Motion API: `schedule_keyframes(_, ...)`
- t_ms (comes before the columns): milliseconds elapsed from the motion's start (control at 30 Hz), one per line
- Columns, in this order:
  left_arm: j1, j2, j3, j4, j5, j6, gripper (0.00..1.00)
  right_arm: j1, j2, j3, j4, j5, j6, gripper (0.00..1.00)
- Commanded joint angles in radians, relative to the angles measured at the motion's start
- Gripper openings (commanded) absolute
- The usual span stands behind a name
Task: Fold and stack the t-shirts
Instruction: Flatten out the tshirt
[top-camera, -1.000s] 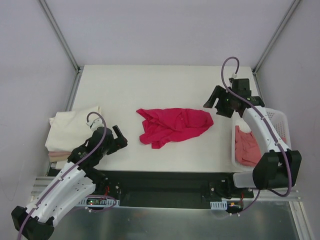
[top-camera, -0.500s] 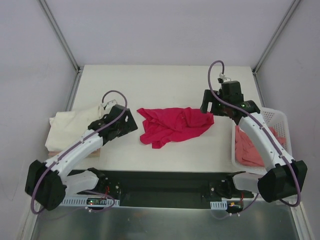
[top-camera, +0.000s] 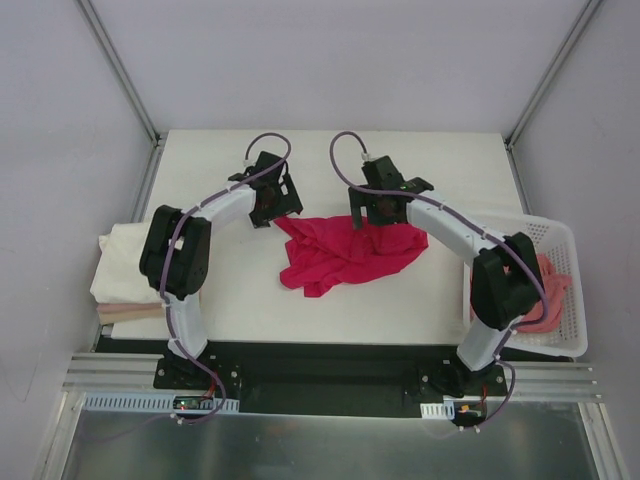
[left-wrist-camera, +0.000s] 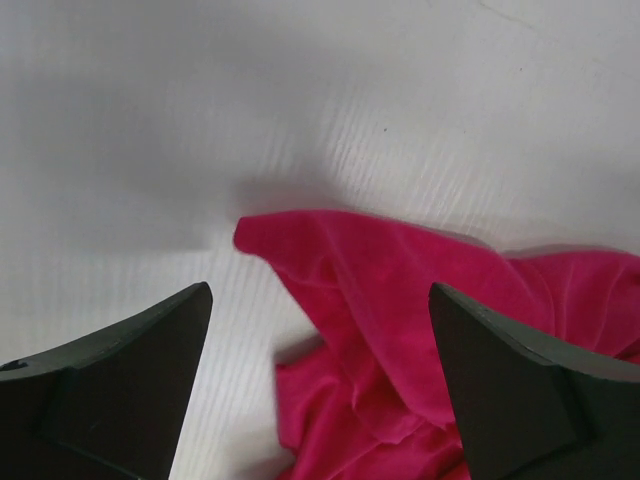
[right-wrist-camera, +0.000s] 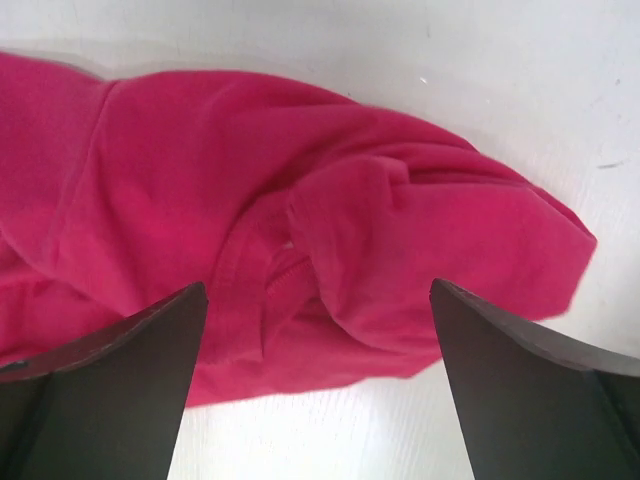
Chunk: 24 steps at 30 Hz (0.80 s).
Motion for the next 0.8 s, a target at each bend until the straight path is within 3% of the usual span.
schedule_keyframes(0, -0.004, 0.119, 0.118, -0.009, 0.096, 0.024, 0.84, 0.039, 0.098, 0.102, 0.041, 0.143, 0.003, 0.99)
schedule_keyframes(100, -0.004, 0.17, 0.138, -0.01, 0.103, 0.018, 0.72, 0.039, 0.158, 0.145, 0.018, 0.195, 0.015, 0.96)
schedule_keyframes(133, -0.004, 0.174, 0.137, -0.011, 0.097, 0.015, 0.54, 0.04, 0.169, 0.148, 0.017, 0.21, 0.016, 0.94)
schedule_keyframes(200, -0.004, 0.165, 0.123, -0.015, 0.074, 0.017, 0.3, 0.04, 0.189, 0.15, 0.011, 0.215, 0.018, 0.89)
schedule_keyframes(233, -0.004, 0.159, 0.117, -0.015, 0.07, 0.02, 0.08, 0.039, 0.192, 0.148, 0.009, 0.209, 0.019, 0.88)
schedule_keyframes(267, -0.004, 0.15, 0.105, -0.017, 0.043, 0.021, 0.0, 0.039, 0.195, 0.145, 0.011, 0.206, 0.023, 0.85)
schedule_keyframes(367, -0.004, 0.104, 0.074, -0.017, 0.014, 0.024, 0.0, 0.039, 0.206, 0.131, 0.017, 0.192, 0.029, 0.73)
schedule_keyframes(467, -0.004, 0.047, 0.045, -0.017, 0.009, 0.034, 0.0, 0.039, 0.21, 0.131, 0.02, 0.189, 0.039, 0.53)
schedule_keyframes(500, -0.004, 0.015, 0.034, -0.018, 0.004, 0.034, 0.0, 0.039, 0.206, 0.127, 0.018, 0.197, 0.047, 0.36)
schedule_keyframes(600, -0.004, -0.063, -0.01, -0.017, -0.002, 0.038, 0.0, 0.04, 0.169, 0.108, 0.009, 0.237, 0.059, 0.12)
schedule_keyframes(667, -0.004, -0.106, -0.041, -0.017, -0.015, 0.046, 0.0, 0.039, 0.128, 0.093, 0.006, 0.276, 0.059, 0.01)
schedule_keyframes(767, -0.004, -0.206, -0.085, -0.017, -0.012, 0.054, 0.0, 0.039, 0.056, 0.062, 0.006, 0.324, 0.043, 0.01)
